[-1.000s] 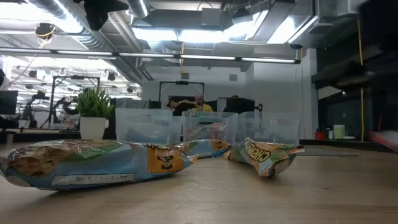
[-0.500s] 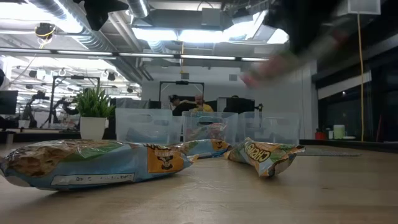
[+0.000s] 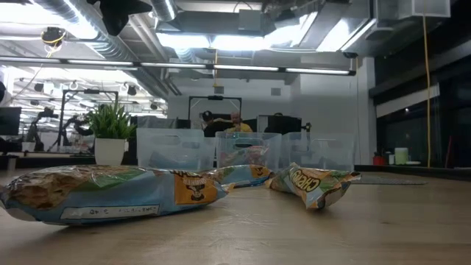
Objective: Pick and place Granola Bars by type
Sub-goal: Put the red granola bar into the middle transparent bin, then put the yellow granola bar into the right transparent bin
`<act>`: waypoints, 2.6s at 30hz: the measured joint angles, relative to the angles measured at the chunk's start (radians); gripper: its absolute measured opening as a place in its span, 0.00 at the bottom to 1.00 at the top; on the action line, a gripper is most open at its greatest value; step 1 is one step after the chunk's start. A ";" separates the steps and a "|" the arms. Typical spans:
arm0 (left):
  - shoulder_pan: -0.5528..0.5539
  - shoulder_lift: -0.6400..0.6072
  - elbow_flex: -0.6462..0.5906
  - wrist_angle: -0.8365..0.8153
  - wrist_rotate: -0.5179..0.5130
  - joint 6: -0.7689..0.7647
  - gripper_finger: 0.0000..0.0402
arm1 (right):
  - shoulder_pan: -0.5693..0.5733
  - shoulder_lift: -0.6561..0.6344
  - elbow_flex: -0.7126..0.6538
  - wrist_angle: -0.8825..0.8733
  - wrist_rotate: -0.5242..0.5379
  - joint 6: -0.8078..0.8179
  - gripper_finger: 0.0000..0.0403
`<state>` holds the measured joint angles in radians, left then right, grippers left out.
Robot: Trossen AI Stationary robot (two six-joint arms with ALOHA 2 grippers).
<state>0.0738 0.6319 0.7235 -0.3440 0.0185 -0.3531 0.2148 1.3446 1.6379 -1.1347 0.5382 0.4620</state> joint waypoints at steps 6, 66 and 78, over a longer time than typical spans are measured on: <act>0.000 0.000 0.000 0.000 0.000 0.000 0.39 | -0.097 -0.078 0.000 0.104 0.053 -0.131 0.08; 0.000 0.000 0.000 0.002 -0.130 -0.053 0.39 | -0.689 0.692 0.299 0.058 -0.679 -0.647 0.10; 0.000 0.000 0.000 0.002 -0.130 -0.053 0.39 | -0.689 0.677 0.310 0.005 -0.751 -0.538 0.40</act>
<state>0.0738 0.6318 0.7234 -0.3420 -0.1112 -0.4061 -0.4740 2.0214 1.9474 -1.1293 -0.2124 -0.0762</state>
